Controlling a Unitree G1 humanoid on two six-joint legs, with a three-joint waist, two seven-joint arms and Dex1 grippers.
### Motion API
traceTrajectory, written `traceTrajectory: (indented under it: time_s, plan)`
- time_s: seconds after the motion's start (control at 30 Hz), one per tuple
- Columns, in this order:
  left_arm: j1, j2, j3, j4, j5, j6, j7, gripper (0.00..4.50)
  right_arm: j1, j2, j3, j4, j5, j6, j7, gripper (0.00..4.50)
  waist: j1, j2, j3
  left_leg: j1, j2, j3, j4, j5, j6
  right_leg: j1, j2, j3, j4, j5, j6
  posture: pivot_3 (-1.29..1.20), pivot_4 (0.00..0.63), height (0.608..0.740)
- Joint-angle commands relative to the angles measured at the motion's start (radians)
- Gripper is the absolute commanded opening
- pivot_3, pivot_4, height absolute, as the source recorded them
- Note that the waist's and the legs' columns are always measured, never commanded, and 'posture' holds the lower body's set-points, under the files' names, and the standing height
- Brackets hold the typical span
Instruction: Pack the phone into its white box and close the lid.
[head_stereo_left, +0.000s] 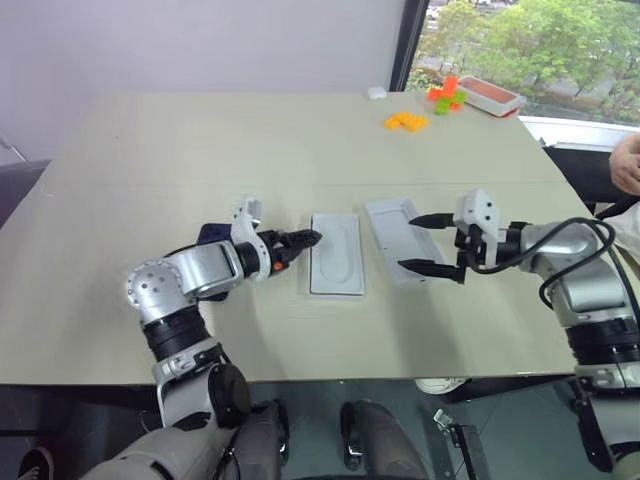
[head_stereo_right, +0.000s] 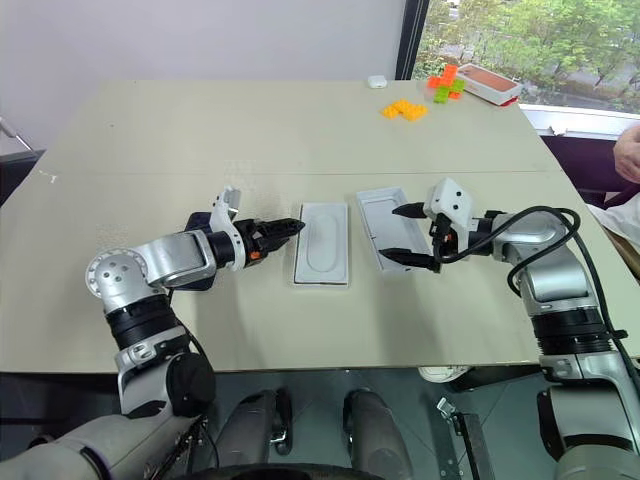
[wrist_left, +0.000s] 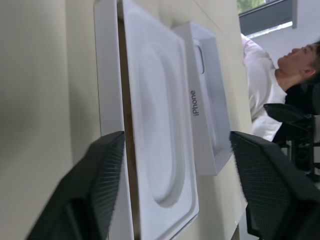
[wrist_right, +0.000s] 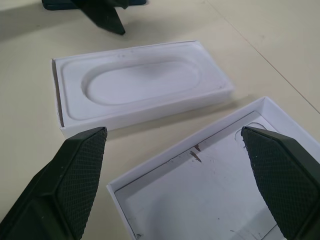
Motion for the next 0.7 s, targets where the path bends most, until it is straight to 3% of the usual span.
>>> traceTrajectory:
  time_s: [0.03,0.17,0.27,0.33,0.43,0.5,0.67,0.7]
  plan:
    - [-0.054,0.088,-0.014,0.006,-0.062,0.008,-0.028,3.34,-0.035,0.01,-0.01,-0.012,-0.001,-0.014,-0.01,4.5,-0.001,0.0,0.0,0.0,0.0,0.0,0.0,0.0,0.0,0.0,0.0,0.0,0.0,0.0,0.0,0.0,0.15,0.74]
    - [-0.025,0.247,-0.13,-0.095,-0.024,-0.053,-0.198,3.34,-0.09,0.052,-0.01,0.015,-0.024,-0.014,-0.08,4.5,-0.005,0.0,0.0,0.0,0.0,0.0,0.0,0.0,0.0,0.0,0.0,0.0,0.0,0.0,0.0,0.0,0.15,0.74]
    - [0.099,0.448,-0.355,-0.262,0.184,-0.358,-0.512,3.34,-0.138,0.112,0.02,0.002,-0.061,0.02,-0.16,4.5,-0.01,0.001,0.0,0.001,0.0,0.003,-0.002,0.0,-0.001,-0.002,0.0,0.001,0.0,0.0,0.0,0.0,0.15,0.74]
    - [0.176,0.542,-0.435,-0.306,0.275,-0.52,-0.688,3.34,-0.148,0.163,0.034,-0.054,-0.04,0.068,-0.188,4.5,-0.007,0.001,0.0,0.001,0.001,0.003,-0.005,0.001,-0.004,-0.003,-0.002,0.001,0.0,-0.001,-0.003,0.0,0.15,0.74]
    - [0.271,0.631,-0.493,-0.323,0.416,-0.781,-0.88,3.4,-0.155,0.21,0.079,-0.098,-0.074,0.119,-0.233,3.68,-0.001,0.001,-0.001,-0.001,0.002,0.003,-0.008,0.0,-0.008,-0.007,-0.006,0.001,0.0,-0.001,-0.005,0.0,0.15,0.74]
    - [0.329,0.661,-0.477,-0.3,0.479,-0.929,-0.974,3.4,-0.166,0.247,0.137,-0.112,-0.135,0.142,-0.29,2.72,-0.002,0.001,-0.001,-0.003,0.001,0.004,-0.009,0.0,-0.008,-0.01,-0.009,0.001,0.0,0.0,-0.006,0.0,0.15,0.74]
    - [0.374,0.649,-0.403,-0.276,0.475,-1.053,-1.049,3.4,-0.175,0.262,0.24,-0.104,-0.286,0.102,-0.374,0.16,-0.003,0.001,-0.001,-0.004,-0.001,0.014,-0.019,0.0,-0.008,-0.012,-0.019,0.001,-0.006,0.001,-0.009,0.0,0.15,0.74]
    - [0.38,0.643,-0.387,-0.282,0.468,-1.073,-1.059,3.4,-0.173,0.261,0.262,-0.108,-0.309,0.091,-0.376,0.07,-0.003,0.001,-0.001,-0.004,0.0,0.016,-0.019,0.0,-0.008,-0.013,-0.02,0.0,-0.006,0.001,-0.009,0.0,0.15,0.74]
